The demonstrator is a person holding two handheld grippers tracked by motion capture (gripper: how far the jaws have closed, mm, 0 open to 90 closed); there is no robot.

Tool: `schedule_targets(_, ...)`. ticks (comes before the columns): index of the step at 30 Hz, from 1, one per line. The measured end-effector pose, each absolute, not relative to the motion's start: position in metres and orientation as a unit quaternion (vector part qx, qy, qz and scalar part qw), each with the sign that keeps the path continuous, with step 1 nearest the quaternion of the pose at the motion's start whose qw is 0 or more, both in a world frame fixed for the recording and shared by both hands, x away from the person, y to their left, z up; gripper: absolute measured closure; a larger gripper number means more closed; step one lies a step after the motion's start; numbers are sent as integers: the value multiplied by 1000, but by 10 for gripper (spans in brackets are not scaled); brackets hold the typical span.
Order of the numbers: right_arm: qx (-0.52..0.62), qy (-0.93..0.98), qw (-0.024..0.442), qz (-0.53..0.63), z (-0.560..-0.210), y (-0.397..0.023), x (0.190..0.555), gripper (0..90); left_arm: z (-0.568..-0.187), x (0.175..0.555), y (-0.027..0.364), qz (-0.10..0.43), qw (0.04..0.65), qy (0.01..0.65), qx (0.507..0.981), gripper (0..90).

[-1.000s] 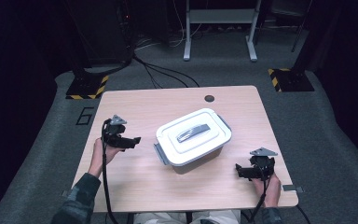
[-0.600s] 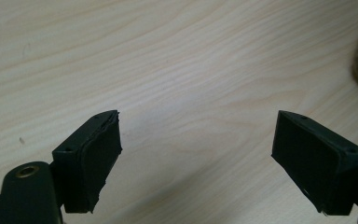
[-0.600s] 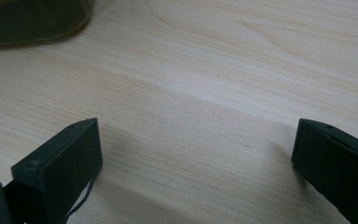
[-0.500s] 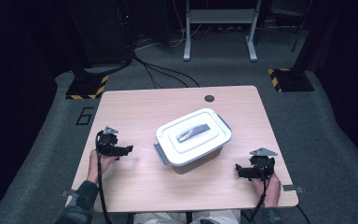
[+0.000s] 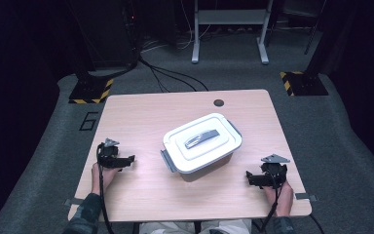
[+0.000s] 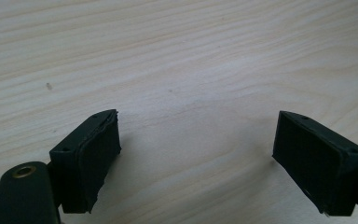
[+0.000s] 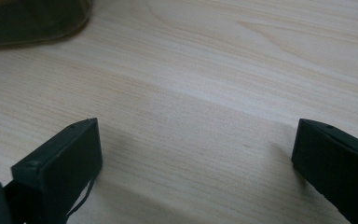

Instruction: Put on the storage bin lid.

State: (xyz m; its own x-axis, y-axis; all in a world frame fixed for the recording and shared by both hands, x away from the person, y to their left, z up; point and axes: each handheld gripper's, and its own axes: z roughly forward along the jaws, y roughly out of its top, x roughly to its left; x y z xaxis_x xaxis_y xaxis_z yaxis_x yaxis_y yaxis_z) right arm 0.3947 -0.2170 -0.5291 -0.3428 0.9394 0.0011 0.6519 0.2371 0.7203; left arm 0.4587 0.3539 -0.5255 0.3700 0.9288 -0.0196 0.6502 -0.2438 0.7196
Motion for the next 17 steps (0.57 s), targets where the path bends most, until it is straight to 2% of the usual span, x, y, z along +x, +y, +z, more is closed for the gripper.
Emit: schedule_targets(17,528,754,224,320,-529,-217,395,3,-530,456,354,229,339,514,754,139)
